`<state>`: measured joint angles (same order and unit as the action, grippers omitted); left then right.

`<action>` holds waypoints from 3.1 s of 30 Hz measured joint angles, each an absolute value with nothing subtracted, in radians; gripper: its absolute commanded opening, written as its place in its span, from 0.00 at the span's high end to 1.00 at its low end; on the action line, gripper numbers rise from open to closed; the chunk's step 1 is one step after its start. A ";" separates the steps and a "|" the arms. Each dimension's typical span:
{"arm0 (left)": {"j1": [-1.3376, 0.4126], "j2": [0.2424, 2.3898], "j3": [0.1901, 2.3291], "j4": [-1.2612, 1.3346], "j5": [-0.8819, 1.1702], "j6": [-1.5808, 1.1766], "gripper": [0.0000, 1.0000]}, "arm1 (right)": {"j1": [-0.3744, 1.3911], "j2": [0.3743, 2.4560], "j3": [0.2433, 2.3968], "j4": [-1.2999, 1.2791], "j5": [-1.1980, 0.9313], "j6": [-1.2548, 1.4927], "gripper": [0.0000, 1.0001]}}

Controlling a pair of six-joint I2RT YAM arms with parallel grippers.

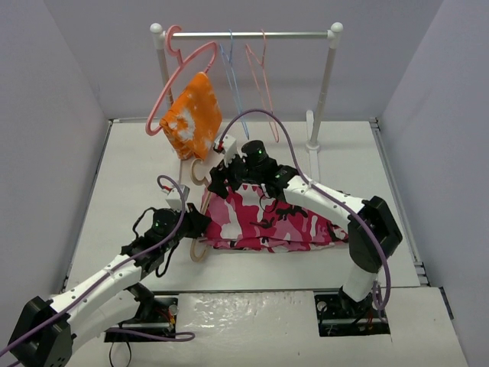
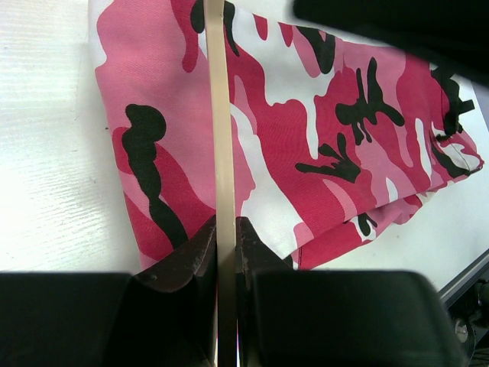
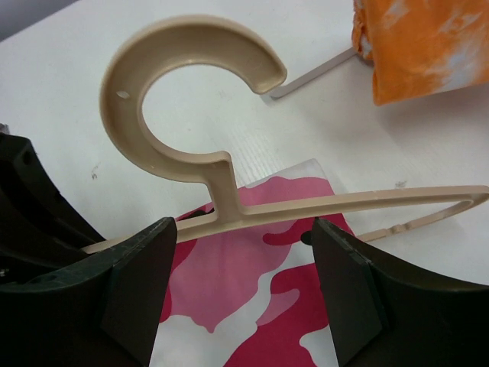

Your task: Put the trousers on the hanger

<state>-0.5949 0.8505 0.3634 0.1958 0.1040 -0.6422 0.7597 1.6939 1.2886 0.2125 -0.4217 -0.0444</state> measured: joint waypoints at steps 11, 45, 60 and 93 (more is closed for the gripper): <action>-0.596 0.852 0.366 0.191 0.104 -0.641 1.00 | 0.760 1.811 1.319 0.277 -0.526 -0.083 0.40; -0.590 0.877 0.545 0.046 0.098 -0.640 0.22 | 0.701 1.896 1.330 0.364 -0.686 -0.133 1.00; -0.145 1.086 0.658 -0.050 0.504 -0.708 0.23 | 0.680 1.896 1.328 0.362 -0.776 -0.141 1.00; -0.252 1.344 0.558 0.210 0.735 -0.927 0.67 | 0.680 1.869 1.299 0.377 -0.802 -0.124 1.00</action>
